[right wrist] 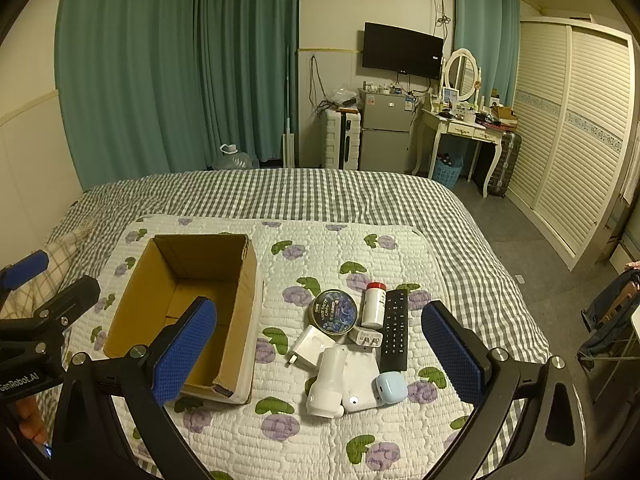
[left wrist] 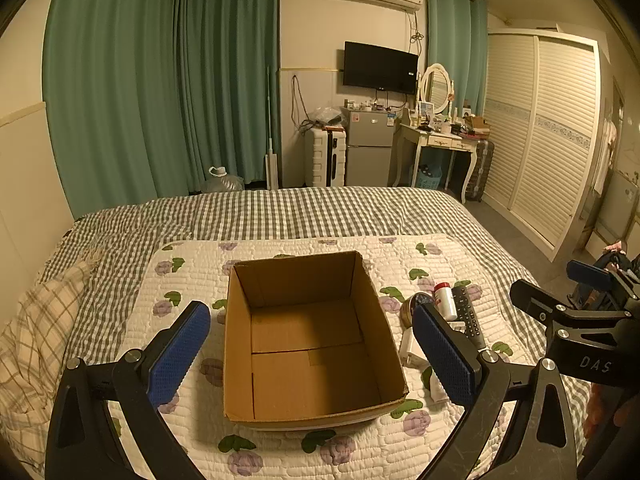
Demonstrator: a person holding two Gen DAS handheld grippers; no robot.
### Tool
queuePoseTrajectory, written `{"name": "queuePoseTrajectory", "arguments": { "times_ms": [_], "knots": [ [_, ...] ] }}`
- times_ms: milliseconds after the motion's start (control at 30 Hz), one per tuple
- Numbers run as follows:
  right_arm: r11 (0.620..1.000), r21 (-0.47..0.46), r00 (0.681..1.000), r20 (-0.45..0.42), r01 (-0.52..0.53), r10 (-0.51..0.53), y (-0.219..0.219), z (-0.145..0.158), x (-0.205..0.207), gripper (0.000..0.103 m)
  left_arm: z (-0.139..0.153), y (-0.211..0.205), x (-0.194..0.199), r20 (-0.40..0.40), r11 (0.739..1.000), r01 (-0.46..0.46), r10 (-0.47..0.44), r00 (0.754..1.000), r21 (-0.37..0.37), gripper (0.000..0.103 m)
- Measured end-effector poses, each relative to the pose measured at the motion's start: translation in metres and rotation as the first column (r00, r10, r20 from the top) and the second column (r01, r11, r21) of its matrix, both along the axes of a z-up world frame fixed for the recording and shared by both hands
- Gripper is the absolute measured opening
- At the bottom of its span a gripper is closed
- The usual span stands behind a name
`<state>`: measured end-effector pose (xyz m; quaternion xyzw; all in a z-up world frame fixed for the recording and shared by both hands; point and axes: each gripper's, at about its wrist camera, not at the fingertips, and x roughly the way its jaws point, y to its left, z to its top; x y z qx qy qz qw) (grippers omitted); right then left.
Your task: Organize rigid objects
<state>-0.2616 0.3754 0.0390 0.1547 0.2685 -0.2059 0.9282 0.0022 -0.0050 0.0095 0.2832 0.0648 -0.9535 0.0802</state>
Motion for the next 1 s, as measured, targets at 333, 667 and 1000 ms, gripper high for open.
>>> {"name": "queuePoseTrajectory", "arguments": {
  "times_ms": [333,667,1000],
  "knots": [
    [1.0,0.004,0.998,-0.066,-0.008,0.008,-0.006,0.0,0.003,0.103,-0.004,-0.02,-0.019,0.157,0.999,-0.047,0.048,0.986,-0.015,0.103],
    [0.995,-0.018,0.966,-0.242,-0.103,0.095,-0.021,-0.026,0.036,0.103,-0.023,-0.065,-0.042,0.302,0.994,-0.047,0.076,0.95,-0.1,0.097],
    [0.968,0.066,0.884,-0.397,-0.242,0.247,-0.039,-0.092,0.068,0.103,-0.102,-0.125,-0.069,0.537,0.986,-0.155,0.102,0.838,0.054,0.061]
  ]
}}
